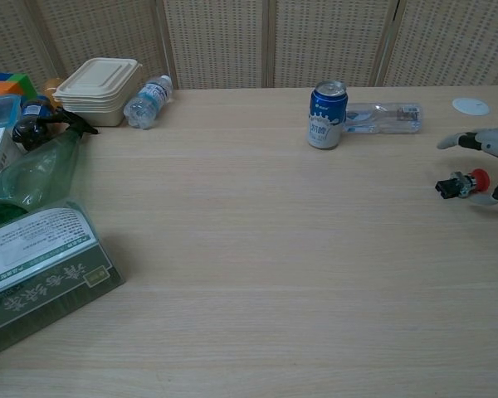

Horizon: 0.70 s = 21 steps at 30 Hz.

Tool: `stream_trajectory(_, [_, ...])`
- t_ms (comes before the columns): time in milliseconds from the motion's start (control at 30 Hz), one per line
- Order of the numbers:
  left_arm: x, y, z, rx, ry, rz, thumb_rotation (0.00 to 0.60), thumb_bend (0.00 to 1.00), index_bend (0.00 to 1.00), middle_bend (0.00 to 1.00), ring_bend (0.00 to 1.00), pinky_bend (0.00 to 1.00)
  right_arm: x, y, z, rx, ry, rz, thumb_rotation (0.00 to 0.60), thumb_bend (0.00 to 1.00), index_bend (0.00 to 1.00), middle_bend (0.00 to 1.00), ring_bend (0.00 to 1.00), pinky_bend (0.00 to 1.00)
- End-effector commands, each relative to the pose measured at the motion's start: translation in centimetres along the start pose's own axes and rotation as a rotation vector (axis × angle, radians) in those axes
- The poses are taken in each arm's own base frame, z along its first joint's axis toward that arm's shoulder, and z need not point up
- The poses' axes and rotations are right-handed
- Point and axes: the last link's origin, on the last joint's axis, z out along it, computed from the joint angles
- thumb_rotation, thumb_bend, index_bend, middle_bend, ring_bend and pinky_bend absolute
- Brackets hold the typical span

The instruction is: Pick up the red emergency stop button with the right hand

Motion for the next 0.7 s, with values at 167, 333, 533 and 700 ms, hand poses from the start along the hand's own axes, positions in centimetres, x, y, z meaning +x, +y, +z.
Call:
stream_trajectory(167, [0.1, 0.1, 0.0, 0.001, 0.004, 0.002, 0.600, 0.30, 0.00, 0.00, 0.00, 0.00, -0.4, 0.4, 0.3, -0.001, -0.016, 0.004, 0.600, 0.31, 0.16, 0.05, 0.00, 0.00])
stream_trajectory(333, [0.1, 0.2, -0.2, 0.006, 0.007, 0.002, 0.600, 0.30, 0.00, 0.00, 0.00, 0.00, -0.8, 0.5, 0.5, -0.003, -0.019, 0.020, 0.600, 0.31, 0.23, 0.12, 0.00, 0.00])
stream_trajectory(533, [0.3, 0.2, -0.5, 0.010, 0.014, 0.008, 0.600, 0.30, 0.00, 0.00, 0.00, 0.00, -1.2, 0.6, 0.8, -0.010, -0.019, 0.041, 0.600, 0.30, 0.29, 0.19, 0.01, 0.00])
stream_trajectory(700, [0.4, 0.1, -0.6, 0.017, 0.015, 0.009, 0.600, 0.30, 0.00, 0.00, 0.00, 0.00, -1.5, 0.7, 1.1, -0.018, -0.028, 0.055, 0.600, 0.29, 0.34, 0.24, 0.06, 0.01])
